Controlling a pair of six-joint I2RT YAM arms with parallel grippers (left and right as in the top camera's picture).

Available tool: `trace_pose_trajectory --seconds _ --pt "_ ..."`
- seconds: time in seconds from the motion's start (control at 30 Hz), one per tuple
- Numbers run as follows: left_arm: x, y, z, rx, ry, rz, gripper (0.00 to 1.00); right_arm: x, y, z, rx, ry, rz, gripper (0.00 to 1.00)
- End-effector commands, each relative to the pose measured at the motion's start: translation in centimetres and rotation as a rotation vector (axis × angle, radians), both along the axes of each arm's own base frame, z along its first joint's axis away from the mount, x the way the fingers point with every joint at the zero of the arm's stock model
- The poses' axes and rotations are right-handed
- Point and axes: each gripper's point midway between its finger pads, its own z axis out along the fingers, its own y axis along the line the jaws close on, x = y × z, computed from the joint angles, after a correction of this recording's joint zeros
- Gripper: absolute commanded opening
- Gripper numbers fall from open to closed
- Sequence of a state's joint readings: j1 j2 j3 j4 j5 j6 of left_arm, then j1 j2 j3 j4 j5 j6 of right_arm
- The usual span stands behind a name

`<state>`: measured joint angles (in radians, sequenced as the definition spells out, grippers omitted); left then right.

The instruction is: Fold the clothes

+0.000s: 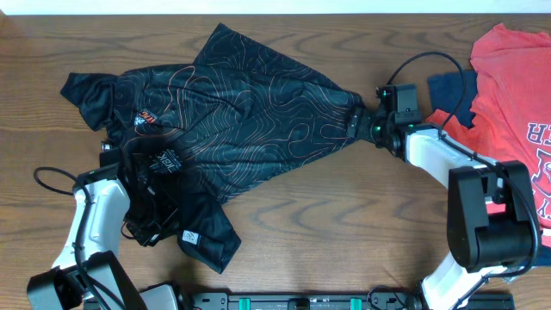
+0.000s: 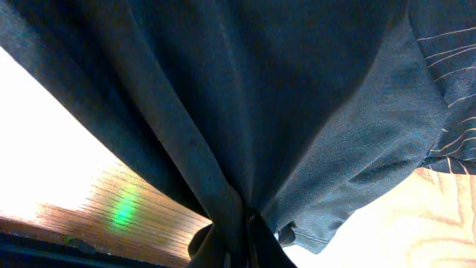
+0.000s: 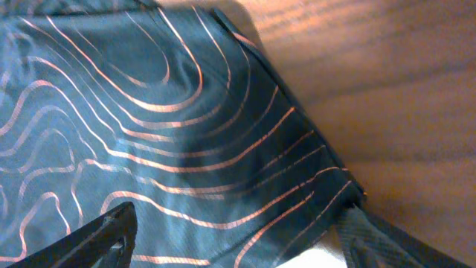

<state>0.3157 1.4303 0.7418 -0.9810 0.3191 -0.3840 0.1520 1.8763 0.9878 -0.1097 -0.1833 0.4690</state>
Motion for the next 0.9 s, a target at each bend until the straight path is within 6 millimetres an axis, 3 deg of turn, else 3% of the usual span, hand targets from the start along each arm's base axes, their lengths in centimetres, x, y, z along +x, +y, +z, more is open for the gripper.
trace_pose_trajectory --seconds 0.0,0.13,0.3,0.43,0.63,0.67,0.87 --pt "0.5 -0.1 0.5 -0.004 -0.027 -0.018 0.06 -3.3 0.7 -5.1 0.008 0.166 -0.02 0.8" --pt "0.6 0.0 0.5 -0.003 -0.03 -0.018 0.06 -3.4 0.9 -5.2 0.006 0.17 -0.015 0.61" --pt "0.6 0.0 0.5 -0.003 -0.03 -0.018 0.06 -3.4 0.8 -5.2 0.005 0.169 -0.016 0.29" --pt "0.6 0.0 0.5 -0.003 -0.03 -0.018 0.06 -3.3 0.5 -5.2 -0.001 0.167 -0.026 0.13" --pt "0.7 0.0 0.5 -0.002 -0.034 -0.018 0.06 -2.7 -0.5 -5.1 -0.005 0.15 -0.053 0.08" --pt "0.7 0.0 0.5 -0.002 -0.034 -0.018 0.06 -2.6 -0.6 -5.1 -0.005 0.149 -0.056 0.02" --pt "0.9 0.1 0.4 0.001 -0.044 -0.018 0.06 -2.4 -0.9 -4.6 -0.003 0.138 -0.063 0.01"
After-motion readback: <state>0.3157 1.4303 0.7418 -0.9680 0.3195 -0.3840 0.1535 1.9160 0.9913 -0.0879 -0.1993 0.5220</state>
